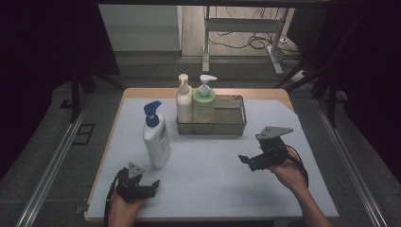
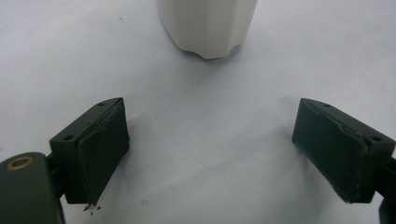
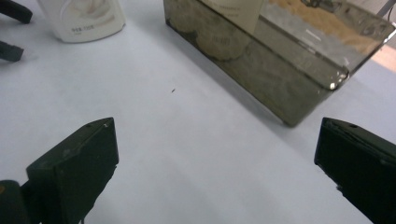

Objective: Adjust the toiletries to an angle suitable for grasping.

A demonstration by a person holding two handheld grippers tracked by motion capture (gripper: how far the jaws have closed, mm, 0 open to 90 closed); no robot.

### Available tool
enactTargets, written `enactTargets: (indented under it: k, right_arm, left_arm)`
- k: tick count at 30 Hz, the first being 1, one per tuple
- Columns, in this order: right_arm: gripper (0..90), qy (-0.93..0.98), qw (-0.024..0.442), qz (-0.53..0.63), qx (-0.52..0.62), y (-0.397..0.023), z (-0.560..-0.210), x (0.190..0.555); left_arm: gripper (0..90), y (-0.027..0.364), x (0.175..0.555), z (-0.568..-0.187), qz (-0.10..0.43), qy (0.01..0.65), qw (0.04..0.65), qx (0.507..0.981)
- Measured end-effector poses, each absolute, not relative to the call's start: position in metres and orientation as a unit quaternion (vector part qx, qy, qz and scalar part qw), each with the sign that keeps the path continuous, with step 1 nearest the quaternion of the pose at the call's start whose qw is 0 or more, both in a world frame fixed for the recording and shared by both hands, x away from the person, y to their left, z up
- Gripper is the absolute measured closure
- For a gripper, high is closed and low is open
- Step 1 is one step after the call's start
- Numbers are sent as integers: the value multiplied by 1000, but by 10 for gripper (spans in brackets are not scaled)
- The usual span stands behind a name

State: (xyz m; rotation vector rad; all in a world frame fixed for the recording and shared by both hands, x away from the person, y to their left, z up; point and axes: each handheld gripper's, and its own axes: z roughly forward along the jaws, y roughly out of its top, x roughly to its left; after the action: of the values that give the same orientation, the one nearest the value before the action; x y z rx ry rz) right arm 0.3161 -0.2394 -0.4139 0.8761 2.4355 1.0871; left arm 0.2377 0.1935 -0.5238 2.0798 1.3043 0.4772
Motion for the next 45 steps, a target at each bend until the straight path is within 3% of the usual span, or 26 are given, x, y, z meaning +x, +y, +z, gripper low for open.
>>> enactTargets:
  k: [18,32,45]
  right_arm:
    - [0,844,164,376,346,-268,-471,287]
    - [0,852,136,346,369,-276,-517,288]
    - [0,853,145,341,366,-275,-522,287]
  left_arm:
    - [106,193,238,-524,180,497,315,788]
    - [120,193,238,-522,178,496,314,790]
    - [292,205,241,-514,185,510,313,779]
